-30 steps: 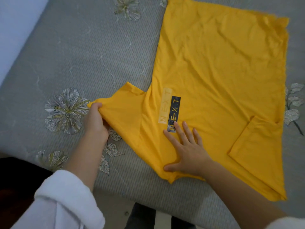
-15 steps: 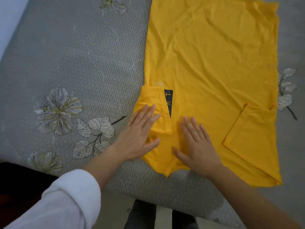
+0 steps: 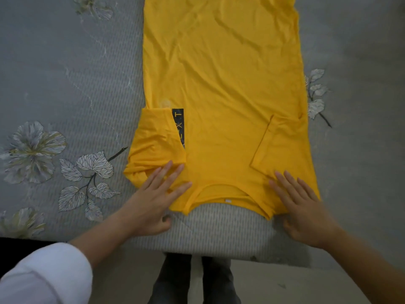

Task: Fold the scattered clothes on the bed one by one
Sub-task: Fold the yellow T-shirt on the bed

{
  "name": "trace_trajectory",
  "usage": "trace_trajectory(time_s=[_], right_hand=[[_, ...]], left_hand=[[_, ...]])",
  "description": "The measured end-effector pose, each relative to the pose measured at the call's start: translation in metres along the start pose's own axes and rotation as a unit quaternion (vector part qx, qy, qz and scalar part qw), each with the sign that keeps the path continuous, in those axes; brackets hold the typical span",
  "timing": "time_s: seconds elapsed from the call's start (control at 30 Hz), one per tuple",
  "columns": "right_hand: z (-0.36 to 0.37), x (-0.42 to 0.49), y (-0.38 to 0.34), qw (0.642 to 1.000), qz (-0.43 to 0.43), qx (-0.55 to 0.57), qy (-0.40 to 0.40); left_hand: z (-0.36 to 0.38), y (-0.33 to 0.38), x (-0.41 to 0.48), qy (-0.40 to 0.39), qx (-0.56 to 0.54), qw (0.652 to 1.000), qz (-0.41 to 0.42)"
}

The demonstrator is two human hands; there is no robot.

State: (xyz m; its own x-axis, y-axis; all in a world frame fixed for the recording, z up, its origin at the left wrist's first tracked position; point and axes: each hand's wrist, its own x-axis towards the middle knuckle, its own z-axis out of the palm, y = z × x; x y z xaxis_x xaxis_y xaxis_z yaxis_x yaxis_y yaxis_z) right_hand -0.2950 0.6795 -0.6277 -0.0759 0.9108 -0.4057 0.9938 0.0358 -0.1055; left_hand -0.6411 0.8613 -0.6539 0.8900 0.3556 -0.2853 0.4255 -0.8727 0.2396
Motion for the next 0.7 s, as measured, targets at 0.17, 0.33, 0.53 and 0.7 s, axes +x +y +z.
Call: trace_trajectory(time_s=[0.17, 0.33, 0.53, 0.7], right_hand=[[0.014, 0.022, 0.005, 0.999, 0.020, -0.028, 0.017], [-0.005, 0.051, 0.009, 0.994, 0.065, 0.026, 0.084], [-0.042, 0.045, 0.028, 0.960, 0.143, 0.240, -0.029], [-0.054, 0.016, 0.032, 0.918, 0.115, 0.280, -0.256]], left_hand=[[0.005, 0.013, 0.021, 0.014, 0.049, 0.996, -0.071], [-0.010, 0.018, 0.041, 0.018, 0.042, 0.991, -0.126], [-0.054, 0.038, 0.048, -0.140, -0.053, 0.956, -0.250], [-0.063, 0.070, 0.022, -0.284, -0.238, 0.896, -0.246]])
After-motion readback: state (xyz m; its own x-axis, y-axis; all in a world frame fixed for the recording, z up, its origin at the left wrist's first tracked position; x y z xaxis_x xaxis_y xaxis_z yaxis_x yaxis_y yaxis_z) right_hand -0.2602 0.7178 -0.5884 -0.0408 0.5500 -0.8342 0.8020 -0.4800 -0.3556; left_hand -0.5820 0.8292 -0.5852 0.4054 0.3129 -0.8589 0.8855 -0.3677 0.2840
